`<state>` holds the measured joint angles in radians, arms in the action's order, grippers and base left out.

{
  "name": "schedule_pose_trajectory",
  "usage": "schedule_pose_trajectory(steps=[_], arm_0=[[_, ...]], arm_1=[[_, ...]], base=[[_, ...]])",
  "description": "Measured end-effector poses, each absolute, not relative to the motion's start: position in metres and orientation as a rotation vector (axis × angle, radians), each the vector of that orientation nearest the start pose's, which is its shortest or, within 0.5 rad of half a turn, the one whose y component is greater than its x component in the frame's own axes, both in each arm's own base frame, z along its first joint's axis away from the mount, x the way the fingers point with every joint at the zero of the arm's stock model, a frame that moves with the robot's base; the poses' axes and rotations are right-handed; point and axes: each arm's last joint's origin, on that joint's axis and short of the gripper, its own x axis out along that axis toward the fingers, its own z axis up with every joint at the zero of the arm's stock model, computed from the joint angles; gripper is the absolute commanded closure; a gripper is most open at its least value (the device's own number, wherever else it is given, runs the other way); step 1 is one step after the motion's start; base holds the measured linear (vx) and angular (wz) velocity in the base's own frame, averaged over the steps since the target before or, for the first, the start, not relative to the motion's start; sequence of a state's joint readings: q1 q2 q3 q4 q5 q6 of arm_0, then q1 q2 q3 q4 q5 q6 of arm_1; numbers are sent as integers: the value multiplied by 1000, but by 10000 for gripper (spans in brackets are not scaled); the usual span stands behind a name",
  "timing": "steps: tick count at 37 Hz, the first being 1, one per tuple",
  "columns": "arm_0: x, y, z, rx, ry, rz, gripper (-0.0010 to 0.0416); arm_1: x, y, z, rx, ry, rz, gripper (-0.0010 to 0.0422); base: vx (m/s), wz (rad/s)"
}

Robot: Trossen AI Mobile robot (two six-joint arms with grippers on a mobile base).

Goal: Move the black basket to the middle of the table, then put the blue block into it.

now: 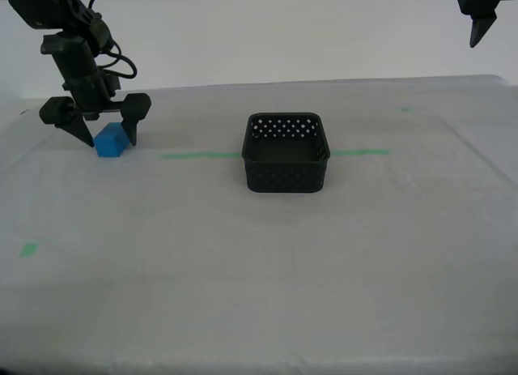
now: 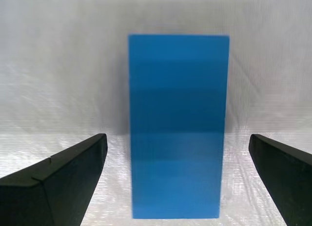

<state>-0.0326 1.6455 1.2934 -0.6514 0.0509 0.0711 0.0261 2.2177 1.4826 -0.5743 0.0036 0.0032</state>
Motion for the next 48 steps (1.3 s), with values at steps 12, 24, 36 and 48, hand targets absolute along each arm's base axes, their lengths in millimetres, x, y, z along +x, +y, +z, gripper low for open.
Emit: schedule_pose_trajectory(steps=[12,24,36,48], arm_0=[[342,-13,257,56,1000,-112,19],[342,-13,257,56,1000,-112,19],[342,-13,257,56,1000,-112,18],[342,-13,257,56,1000,-112,19]], arm_1=[[427,11,101,-5,1306,26,53],[427,11,101,2,1301,33,149],[427,12,101,-1,1302,63,302],[427,12,101,2,1307,64,410]], base=[[0,0],[0,0],[0,0],[0,0]])
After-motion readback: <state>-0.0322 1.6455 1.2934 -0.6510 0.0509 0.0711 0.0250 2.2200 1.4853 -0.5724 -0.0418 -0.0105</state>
